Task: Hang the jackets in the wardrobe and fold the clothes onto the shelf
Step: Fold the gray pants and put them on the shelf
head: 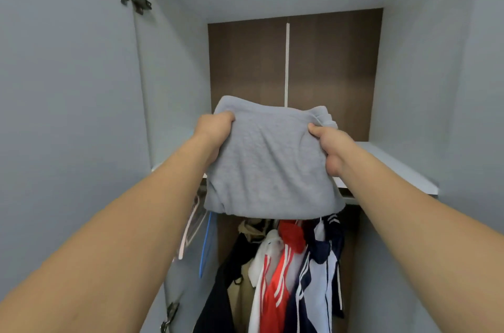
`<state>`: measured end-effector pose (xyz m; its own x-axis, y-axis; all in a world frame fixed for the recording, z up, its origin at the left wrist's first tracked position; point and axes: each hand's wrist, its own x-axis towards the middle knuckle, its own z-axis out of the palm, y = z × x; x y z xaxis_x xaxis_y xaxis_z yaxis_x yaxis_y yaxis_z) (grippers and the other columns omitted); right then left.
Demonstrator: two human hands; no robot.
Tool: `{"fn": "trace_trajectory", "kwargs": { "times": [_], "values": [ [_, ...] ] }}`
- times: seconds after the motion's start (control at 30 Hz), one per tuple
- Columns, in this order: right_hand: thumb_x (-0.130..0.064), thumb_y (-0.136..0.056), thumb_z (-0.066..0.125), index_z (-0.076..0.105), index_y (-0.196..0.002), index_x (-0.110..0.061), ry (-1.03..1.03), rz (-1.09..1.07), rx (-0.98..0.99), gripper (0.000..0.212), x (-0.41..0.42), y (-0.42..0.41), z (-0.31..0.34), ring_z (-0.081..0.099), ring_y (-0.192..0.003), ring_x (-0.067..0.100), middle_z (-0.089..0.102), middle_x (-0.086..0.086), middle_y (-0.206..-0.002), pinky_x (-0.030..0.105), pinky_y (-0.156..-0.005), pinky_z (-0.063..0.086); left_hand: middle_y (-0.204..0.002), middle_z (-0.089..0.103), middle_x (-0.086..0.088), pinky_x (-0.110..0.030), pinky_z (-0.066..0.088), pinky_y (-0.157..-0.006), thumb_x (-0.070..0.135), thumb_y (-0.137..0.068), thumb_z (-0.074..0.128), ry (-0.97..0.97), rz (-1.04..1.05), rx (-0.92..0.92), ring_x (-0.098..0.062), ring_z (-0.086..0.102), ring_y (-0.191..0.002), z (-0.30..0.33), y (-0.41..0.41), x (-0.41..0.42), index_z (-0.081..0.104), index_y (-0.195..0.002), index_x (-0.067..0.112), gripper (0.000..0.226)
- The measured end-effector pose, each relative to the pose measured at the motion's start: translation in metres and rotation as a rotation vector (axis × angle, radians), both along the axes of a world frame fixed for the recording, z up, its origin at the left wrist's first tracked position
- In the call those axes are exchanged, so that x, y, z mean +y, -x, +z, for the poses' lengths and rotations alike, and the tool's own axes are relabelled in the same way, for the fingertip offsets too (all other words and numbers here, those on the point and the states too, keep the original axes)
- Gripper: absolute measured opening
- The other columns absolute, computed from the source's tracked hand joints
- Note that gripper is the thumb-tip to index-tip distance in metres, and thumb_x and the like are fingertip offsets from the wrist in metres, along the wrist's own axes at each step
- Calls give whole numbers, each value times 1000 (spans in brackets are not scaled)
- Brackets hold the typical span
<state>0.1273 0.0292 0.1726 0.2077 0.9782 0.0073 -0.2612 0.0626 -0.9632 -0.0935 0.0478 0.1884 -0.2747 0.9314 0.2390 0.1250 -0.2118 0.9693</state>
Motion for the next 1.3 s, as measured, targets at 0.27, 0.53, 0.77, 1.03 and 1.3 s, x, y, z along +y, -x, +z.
{"fn": "trace_trajectory", "kwargs": {
  "times": [0.27, 0.53, 0.77, 1.03, 1.3],
  "values": [
    [-21, -97, 59, 53, -129, -9, -19, -128, -109, 35, 85, -52, 39, 57, -69, 14, 61, 2, -91, 24, -45, 40, -118, 61, -6, -35, 47, -80, 33, -87, 58, 25, -90, -12, -26, 60, -99, 27, -57, 110, 49, -138, 7, 58],
    [-25, -95, 62, 55, -118, -15, -6, -410, -232, 26, 170, -112, 51, 53, -75, 14, 58, -1, -101, 24, -63, 40, -112, 65, -12, -37, 57, -76, 19, -92, 53, 62, -243, 90, -29, 66, -95, 34, -131, 232, 55, -130, 1, 42],
    [-55, -88, 48, 21, -151, -19, 325, -742, -1446, 77, 229, -143, -22, 13, -144, 33, 12, 12, -157, 57, -114, 13, -162, 13, 0, -49, 18, -118, 54, -92, 37, 43, -494, 1192, -30, 16, -149, -44, -174, 273, 20, -155, 28, 70],
    [-58, -97, 18, 16, -156, -29, 485, -198, -1575, 66, 292, -180, -60, 10, -150, 29, 6, 2, -165, 52, -120, 7, -165, -15, 1, -49, 3, -123, 55, -101, 16, 150, -612, 1460, -28, -5, -152, -75, -208, 328, -5, -157, 30, 65],
    [-62, -95, 20, 9, -156, -35, 534, -217, -1578, 68, 364, -235, -63, 9, -151, 25, 5, -1, -165, 50, -121, 5, -165, -14, -1, -55, 4, -121, 58, -100, 17, 190, -565, 1438, -31, -7, -152, -78, -262, 378, -6, -157, 30, 68]
  ]
}}
